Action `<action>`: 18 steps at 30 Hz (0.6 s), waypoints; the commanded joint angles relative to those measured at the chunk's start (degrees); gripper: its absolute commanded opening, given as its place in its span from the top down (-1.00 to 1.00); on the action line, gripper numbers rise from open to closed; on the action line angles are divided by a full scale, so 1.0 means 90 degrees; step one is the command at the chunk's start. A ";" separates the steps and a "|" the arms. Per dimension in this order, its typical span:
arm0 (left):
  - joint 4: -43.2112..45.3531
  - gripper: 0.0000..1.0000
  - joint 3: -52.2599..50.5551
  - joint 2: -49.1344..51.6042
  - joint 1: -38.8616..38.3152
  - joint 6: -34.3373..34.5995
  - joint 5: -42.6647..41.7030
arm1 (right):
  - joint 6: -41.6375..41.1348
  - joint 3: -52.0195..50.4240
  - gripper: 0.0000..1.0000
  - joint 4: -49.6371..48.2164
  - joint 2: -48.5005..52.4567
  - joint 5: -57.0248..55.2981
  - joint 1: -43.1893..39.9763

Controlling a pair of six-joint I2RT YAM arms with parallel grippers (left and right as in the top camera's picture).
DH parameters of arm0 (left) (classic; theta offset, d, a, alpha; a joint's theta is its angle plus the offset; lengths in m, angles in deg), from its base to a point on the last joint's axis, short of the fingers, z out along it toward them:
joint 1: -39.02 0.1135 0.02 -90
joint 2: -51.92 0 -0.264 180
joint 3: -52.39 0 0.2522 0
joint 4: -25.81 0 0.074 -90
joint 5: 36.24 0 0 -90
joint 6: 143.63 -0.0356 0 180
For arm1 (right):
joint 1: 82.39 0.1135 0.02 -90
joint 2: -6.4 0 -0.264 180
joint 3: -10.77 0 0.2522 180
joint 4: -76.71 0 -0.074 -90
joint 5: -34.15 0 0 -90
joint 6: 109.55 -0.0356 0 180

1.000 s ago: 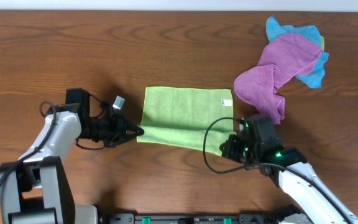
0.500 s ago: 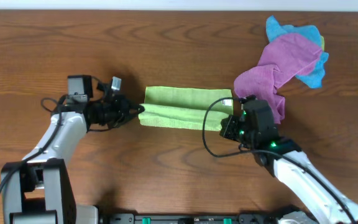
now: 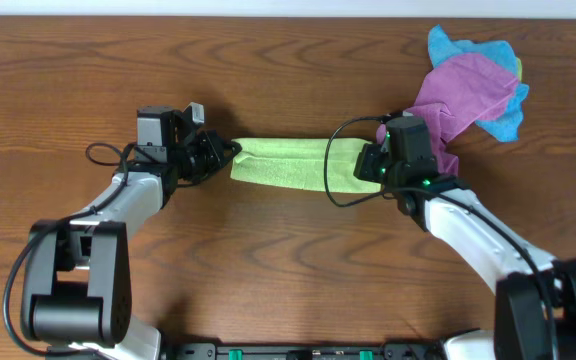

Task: Fold the cloth
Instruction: 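Lift the folded green strip with both grippers and hold it taut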

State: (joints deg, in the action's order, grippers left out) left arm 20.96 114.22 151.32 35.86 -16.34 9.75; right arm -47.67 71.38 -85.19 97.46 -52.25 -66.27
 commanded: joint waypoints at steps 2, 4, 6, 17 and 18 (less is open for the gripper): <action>0.0177 0.88 -0.0002 0.0211 0.0053 0.0245 0.0447 | 0.0238 0.0206 0.97 -0.0199 0.0415 -0.0379 -0.0170; 0.0270 0.89 -0.0002 0.0282 0.0049 0.0257 0.0483 | 0.0325 0.0233 0.97 -0.0389 0.0583 -0.0376 -0.0170; 0.0413 0.89 -0.0002 0.0362 0.0022 0.0313 0.0571 | 0.0352 0.0245 0.97 -0.0651 0.0753 -0.0379 -0.0170; 0.0899 0.89 0.0005 0.0719 -0.0112 0.0503 0.1073 | 0.0352 0.0250 0.95 -0.1270 0.1358 -0.0401 -0.0170; 0.0901 0.89 0.0005 0.0724 -0.0112 0.0503 0.1141 | 0.0352 0.0250 0.93 -0.1275 0.1375 -0.0401 -0.0170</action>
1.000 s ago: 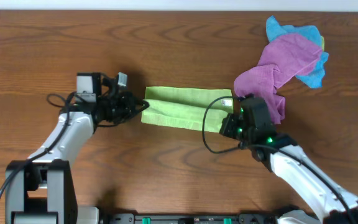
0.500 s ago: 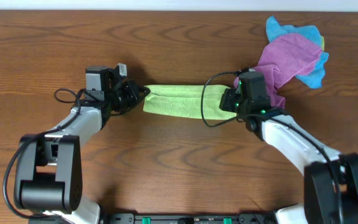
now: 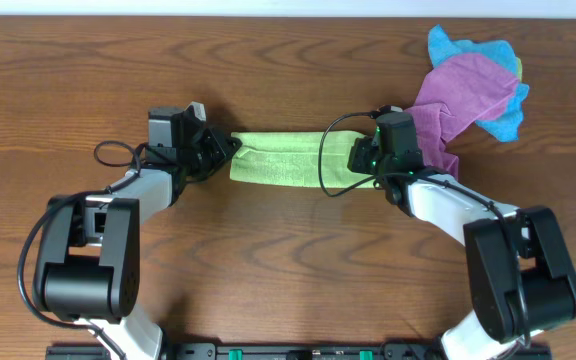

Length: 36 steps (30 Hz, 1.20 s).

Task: Fold the cloth
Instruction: 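Lift the folded green strip with both grippers and hold it taut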

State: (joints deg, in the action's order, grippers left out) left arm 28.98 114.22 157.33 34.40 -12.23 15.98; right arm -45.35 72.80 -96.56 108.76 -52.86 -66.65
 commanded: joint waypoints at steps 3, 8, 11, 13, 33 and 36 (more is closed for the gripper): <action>0.0010 0.88 0.0005 0.0063 0.0051 0.0044 0.0597 | 0.0121 0.0092 0.74 -0.0075 0.0158 -0.0340 -0.0121; 0.0046 0.31 0.0005 0.0063 0.0051 0.0044 0.0760 | 0.0119 0.0092 0.46 -0.0279 0.0168 -0.0357 -0.0121; 0.0243 -0.14 0.0005 0.0063 0.0051 0.0046 0.0731 | 0.0117 0.0092 0.36 -0.0333 0.0163 -0.0355 -0.0121; 0.0406 -0.24 0.0012 0.0063 0.0056 0.0046 0.0571 | 0.0117 0.0092 0.33 -0.0318 0.0146 -0.0350 -0.0121; 0.0265 0.02 0.0148 -0.0644 0.0199 0.0211 -0.0202 | -0.1047 0.0092 -0.64 0.1909 -0.1916 0.0345 -0.0134; 0.0216 0.19 0.0148 -0.0641 0.0027 0.0214 0.0165 | -0.1649 0.0090 -0.68 0.2222 -0.1931 0.0809 -0.0134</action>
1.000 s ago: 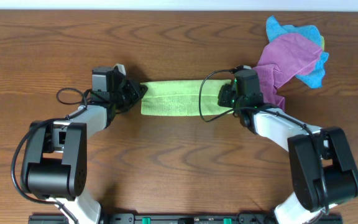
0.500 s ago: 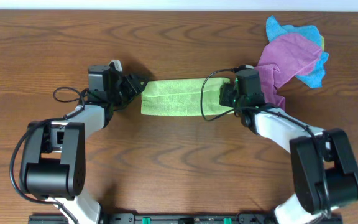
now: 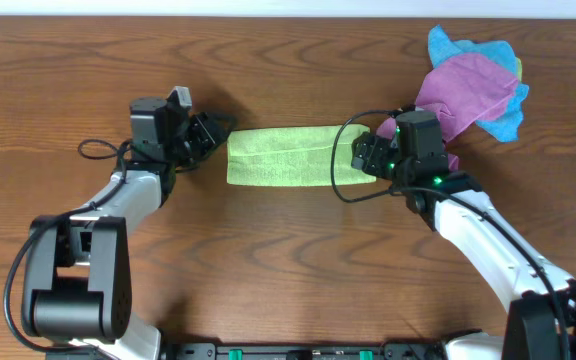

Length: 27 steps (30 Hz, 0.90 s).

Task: Fold the cloth
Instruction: 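Lift the folded green strip with both grippers and hold it taut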

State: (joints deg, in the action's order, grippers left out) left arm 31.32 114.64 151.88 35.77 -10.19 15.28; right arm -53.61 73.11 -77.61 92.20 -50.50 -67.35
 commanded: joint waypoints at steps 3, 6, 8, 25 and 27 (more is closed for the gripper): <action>-0.0318 0.35 0.0102 -0.0024 -0.0355 -0.0012 0.0644 | -0.1384 0.0051 -0.75 0.0491 -0.0087 0.0981 -0.0056; -0.0661 0.77 0.0100 0.0080 -0.0559 -0.0015 0.1042 | -0.1690 0.0000 -0.82 0.0678 -0.0085 0.1010 -0.0056; -0.0673 0.89 0.0102 0.0233 -0.0624 -0.0015 0.1059 | -0.1695 -0.0058 -0.83 0.0665 -0.0083 0.1010 -0.0046; -0.0634 0.89 0.0102 0.0908 -0.0651 -0.0012 0.1632 | -0.2290 -0.1066 -0.87 -0.0546 0.0267 0.1005 -0.0041; -0.0634 0.89 0.0102 0.0930 -0.0648 -0.0012 0.1639 | -0.2290 -0.1134 -0.86 -0.0566 0.0279 0.0981 -0.0039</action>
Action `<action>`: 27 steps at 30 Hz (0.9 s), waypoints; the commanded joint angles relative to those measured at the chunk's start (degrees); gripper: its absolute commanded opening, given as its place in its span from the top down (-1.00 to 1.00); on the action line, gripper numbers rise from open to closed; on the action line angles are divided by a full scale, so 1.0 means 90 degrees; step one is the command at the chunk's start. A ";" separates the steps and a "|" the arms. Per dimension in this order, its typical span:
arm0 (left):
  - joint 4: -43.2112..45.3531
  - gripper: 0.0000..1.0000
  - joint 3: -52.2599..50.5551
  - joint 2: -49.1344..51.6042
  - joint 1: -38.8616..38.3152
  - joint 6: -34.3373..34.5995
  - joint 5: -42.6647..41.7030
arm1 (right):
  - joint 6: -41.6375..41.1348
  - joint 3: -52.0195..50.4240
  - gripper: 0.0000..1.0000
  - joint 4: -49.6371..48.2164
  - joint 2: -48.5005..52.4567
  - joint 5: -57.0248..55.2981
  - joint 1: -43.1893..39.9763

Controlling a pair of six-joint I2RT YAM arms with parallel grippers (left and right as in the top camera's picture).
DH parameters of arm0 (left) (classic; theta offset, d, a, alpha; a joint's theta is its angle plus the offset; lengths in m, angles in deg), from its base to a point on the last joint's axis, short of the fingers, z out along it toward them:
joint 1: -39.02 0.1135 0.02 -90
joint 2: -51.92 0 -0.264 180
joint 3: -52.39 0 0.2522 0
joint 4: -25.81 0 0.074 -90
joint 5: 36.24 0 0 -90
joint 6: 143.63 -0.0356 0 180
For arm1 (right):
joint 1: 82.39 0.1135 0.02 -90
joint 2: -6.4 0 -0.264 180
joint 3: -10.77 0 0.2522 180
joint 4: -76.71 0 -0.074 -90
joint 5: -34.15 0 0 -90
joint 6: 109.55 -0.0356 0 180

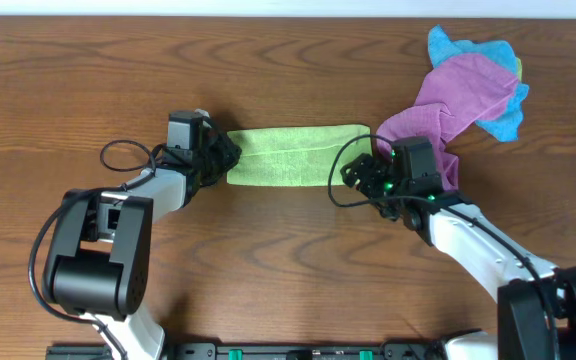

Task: Fold the cloth
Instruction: 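Lift the folded green strip with both grippers and hold it taut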

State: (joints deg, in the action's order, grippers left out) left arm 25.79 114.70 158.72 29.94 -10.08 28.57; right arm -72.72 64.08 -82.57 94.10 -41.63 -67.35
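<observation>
The green cloth (293,155) lies in the overhead view as a long folded strip across the middle of the table. My left gripper (224,160) sits low at the strip's left end, its fingers touching or overlapping the edge. My right gripper (354,174) is at the strip's near right corner, partly covering it. From above, neither gripper's jaws can be made out, so their state is unclear. A black cable loops over the cloth's right part.
A heap of purple (458,95) and blue cloths (468,45) lies at the back right, the purple one reaching down to my right wrist. The wooden table (288,270) stretches wide in front of the strip.
My left gripper was behind and left of the strip's far left corner and is now against its left end. My right gripper has shifted toward the near right corner. The strip lies much as before.
At first both grippers were at the ends of a narrow green strip, left at its left tip, right at its right end. Then the strip lay wider and flat with both grippers just off its ends. Now both are back at the ends.
</observation>
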 commanded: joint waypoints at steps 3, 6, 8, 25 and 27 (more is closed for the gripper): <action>-0.0015 0.89 0.0095 0.0170 0.0000 -0.0024 0.0204 | -0.0187 -0.0240 -0.86 -0.0134 0.0087 -0.0170 -0.0039; -0.0022 0.89 0.0095 0.0170 0.0000 -0.0024 0.0204 | -0.0189 -0.0265 -0.85 -0.0401 0.0228 -0.0389 -0.0039; -0.0027 0.89 0.0095 0.0170 0.0000 -0.0024 0.0204 | -0.0189 -0.0265 -0.84 -0.0636 0.0396 -0.0389 -0.0039; -0.0245 0.89 0.0095 0.0170 0.0000 -0.0027 0.0199 | -0.0418 -0.0265 0.20 -0.2822 0.2200 -0.0729 0.0087; -0.0243 0.89 0.0095 0.0170 0.0000 -0.0027 0.0199 | -0.0219 -0.0265 0.69 -0.3084 0.2210 -0.0826 0.0087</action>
State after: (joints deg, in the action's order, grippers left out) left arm 24.26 114.81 159.51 29.94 -10.11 29.38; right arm -75.73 63.69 -111.09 110.80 -46.57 -67.04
